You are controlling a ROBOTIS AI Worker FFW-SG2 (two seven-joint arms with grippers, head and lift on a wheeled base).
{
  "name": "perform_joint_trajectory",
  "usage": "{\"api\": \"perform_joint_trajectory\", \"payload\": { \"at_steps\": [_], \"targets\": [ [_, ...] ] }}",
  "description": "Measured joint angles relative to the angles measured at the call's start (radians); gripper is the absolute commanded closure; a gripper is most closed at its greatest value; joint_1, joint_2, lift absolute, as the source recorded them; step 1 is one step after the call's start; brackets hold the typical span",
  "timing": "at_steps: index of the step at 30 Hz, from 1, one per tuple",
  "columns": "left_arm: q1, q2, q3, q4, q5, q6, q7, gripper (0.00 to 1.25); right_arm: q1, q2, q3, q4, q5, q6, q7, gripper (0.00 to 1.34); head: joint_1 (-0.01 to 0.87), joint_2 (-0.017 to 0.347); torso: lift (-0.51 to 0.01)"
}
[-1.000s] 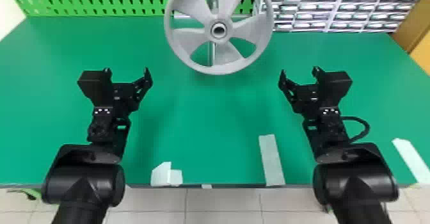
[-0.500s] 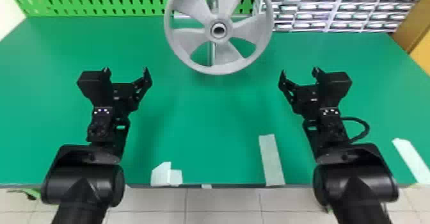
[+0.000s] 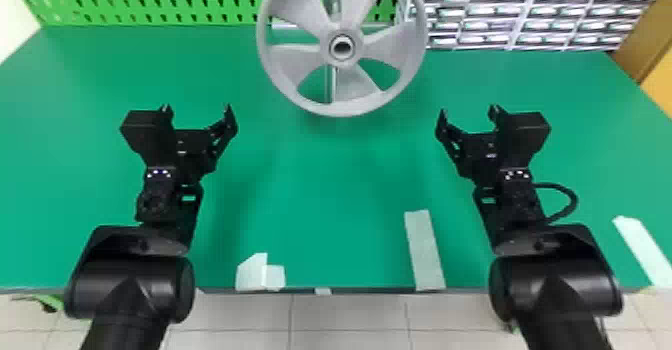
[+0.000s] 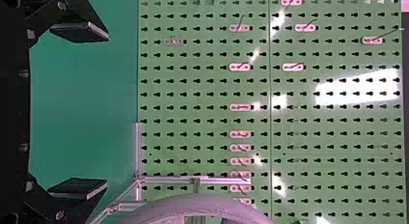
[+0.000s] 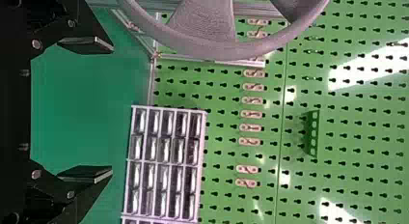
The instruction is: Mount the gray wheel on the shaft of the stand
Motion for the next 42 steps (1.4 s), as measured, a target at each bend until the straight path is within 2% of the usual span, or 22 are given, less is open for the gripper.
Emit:
{"api": "perform_joint_trajectory", "payload": {
  "at_steps": [42],
  "targets": [
    [-0.003, -0.001, -0.001, 0.001, -0.005, -0.003, 0.000, 0.21, 0.000, 0.003, -0.009, 0.000, 0.002, -0.002, 0.000, 0.38, 0.865, 0.052, -0.101]
  ]
}}
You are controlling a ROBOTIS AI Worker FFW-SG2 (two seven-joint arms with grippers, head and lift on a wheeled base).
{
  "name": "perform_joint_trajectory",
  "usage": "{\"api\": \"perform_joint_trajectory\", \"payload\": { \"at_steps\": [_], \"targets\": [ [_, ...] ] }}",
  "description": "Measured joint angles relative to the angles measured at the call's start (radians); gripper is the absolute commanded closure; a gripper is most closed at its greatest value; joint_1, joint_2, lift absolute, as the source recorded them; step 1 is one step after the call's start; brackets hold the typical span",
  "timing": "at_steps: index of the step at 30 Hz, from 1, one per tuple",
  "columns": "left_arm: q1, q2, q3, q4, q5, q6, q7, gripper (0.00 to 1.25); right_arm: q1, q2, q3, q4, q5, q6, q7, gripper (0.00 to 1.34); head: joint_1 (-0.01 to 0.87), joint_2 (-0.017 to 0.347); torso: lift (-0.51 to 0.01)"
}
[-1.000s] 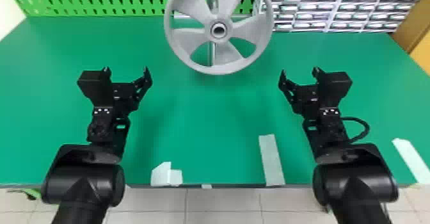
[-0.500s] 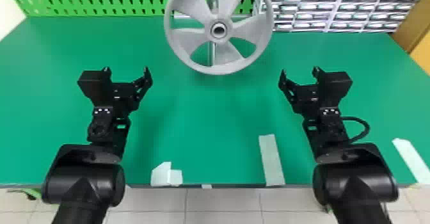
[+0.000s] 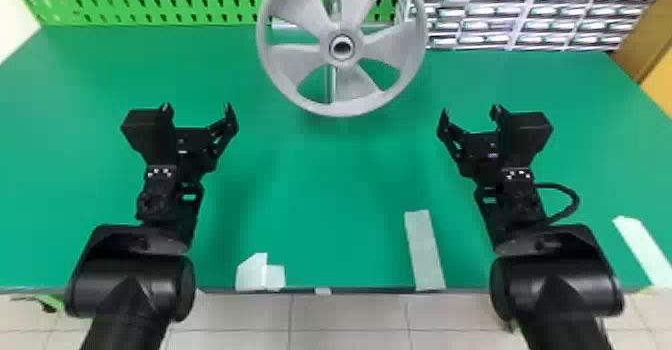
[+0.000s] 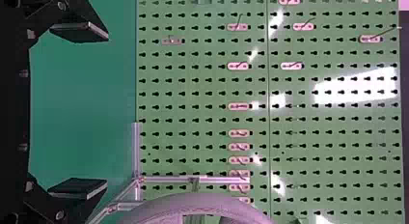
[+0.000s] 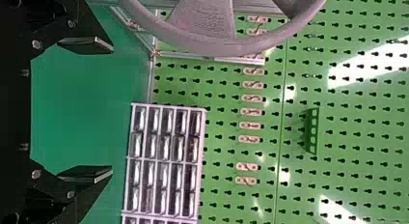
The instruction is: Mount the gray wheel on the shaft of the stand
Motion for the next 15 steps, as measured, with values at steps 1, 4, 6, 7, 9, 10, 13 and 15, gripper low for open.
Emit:
{"api": "perform_joint_trajectory", "payload": {
  "at_steps": [1, 4, 6, 7, 9, 10, 13, 15],
  "targets": [
    [0.000, 0.000, 0.000, 0.000, 0.000, 0.000, 0.000, 0.21, 0.000, 0.000, 0.000, 0.000, 0.000, 0.000, 0.000, 0.38, 0.865, 0.052, -0.101],
    [0.000, 0.000, 0.000, 0.000, 0.000, 0.000, 0.000, 0.21, 0.000, 0.001, 0.000, 0.000, 0.000, 0.000, 0.000, 0.38, 0.865, 0.052, -0.101],
    [0.000, 0.000, 0.000, 0.000, 0.000, -0.001, 0.000, 0.21, 0.000, 0.001, 0.000, 0.000, 0.000, -0.001, 0.000, 0.38, 0.865, 0.052, -0.101],
    [0.000, 0.000, 0.000, 0.000, 0.000, -0.001, 0.000, 0.21, 0.000, 0.001, 0.000, 0.000, 0.000, -0.001, 0.000, 0.38, 0.865, 0.052, -0.101],
    [0.000, 0.000, 0.000, 0.000, 0.000, -0.002, 0.000, 0.21, 0.000, 0.002, -0.001, 0.000, 0.000, -0.001, 0.000, 0.38, 0.865, 0.052, -0.101],
    [-0.001, 0.000, 0.000, 0.000, 0.000, -0.002, 0.000, 0.21, 0.000, 0.002, -0.001, 0.000, 0.000, -0.001, 0.000, 0.38, 0.865, 0.052, -0.101],
    [-0.001, 0.000, 0.000, 0.000, 0.000, -0.003, 0.000, 0.21, 0.000, 0.002, -0.002, 0.000, 0.001, -0.001, 0.000, 0.38, 0.865, 0.052, -0.101],
    [-0.002, 0.000, 0.000, 0.000, 0.000, -0.003, 0.000, 0.21, 0.000, 0.003, -0.003, 0.000, 0.001, -0.002, 0.000, 0.38, 0.865, 0.052, -0.101]
  ]
}}
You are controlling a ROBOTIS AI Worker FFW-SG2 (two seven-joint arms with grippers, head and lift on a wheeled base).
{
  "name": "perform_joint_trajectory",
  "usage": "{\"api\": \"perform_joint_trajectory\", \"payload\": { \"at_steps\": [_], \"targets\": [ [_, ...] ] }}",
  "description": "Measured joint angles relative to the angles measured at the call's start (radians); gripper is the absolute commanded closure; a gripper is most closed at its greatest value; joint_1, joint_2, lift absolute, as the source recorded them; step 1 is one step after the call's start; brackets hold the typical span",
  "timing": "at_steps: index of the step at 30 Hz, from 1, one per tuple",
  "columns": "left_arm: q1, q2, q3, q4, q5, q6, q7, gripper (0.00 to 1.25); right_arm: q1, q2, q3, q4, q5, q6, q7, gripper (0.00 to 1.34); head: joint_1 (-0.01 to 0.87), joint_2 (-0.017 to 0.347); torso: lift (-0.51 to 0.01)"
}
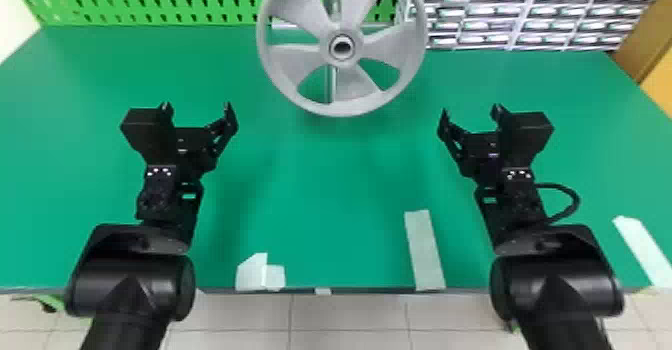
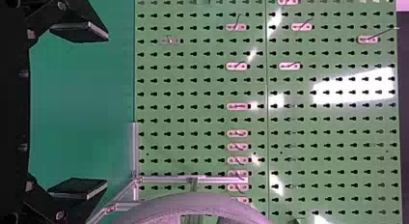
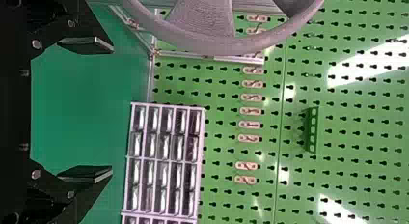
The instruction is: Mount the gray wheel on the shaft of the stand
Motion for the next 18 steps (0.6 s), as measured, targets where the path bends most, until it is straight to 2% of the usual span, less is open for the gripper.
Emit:
{"api": "perform_joint_trajectory", "payload": {
  "at_steps": [18],
  "targets": [
    [-0.001, 0.000, -0.002, 0.000, 0.000, -0.003, 0.000, 0.21, 0.000, 0.001, 0.001, 0.000, 0.002, 0.000, 0.000, 0.38, 0.865, 0.052, -0.101]
  ]
}}
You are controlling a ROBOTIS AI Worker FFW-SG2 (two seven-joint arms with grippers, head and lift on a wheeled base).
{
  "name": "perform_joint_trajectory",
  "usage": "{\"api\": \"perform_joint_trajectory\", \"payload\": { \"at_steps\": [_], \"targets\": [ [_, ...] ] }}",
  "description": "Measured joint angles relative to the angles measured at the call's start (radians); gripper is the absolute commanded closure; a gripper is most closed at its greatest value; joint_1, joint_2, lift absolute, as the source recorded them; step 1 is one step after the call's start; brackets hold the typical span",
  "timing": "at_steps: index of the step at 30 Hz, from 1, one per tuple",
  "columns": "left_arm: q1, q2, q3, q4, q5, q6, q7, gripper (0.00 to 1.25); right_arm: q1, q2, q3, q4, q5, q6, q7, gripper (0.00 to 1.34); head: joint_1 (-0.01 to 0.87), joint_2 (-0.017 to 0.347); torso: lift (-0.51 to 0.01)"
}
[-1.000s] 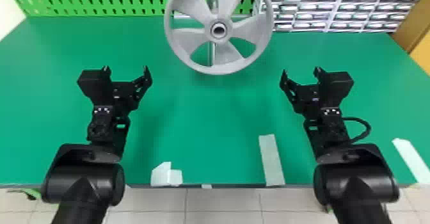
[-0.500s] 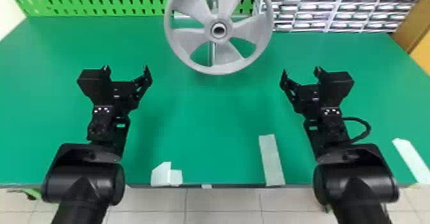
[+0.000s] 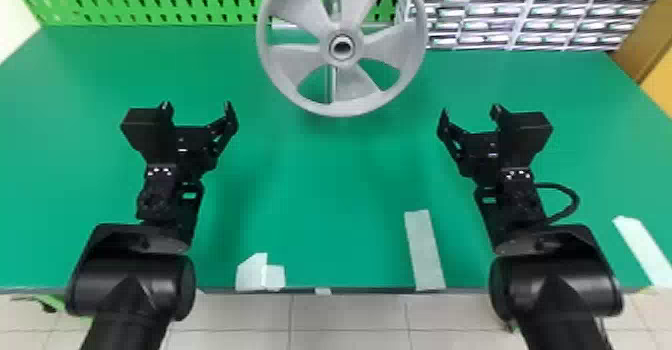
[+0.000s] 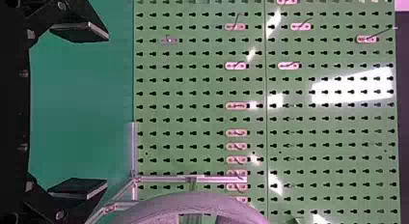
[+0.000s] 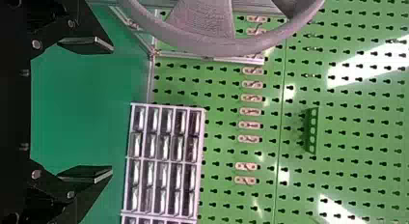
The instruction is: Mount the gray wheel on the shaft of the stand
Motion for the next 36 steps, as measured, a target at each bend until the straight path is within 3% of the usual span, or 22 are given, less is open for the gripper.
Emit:
{"api": "perform_joint_trajectory", "payload": {
  "at_steps": [36],
  "targets": [
    [0.006, 0.000, 0.003, 0.000, -0.005, -0.003, 0.002, 0.21, 0.003, -0.003, 0.003, 0.005, 0.000, -0.001, 0.000, 0.38, 0.865, 0.052, -0.101]
  ]
}}
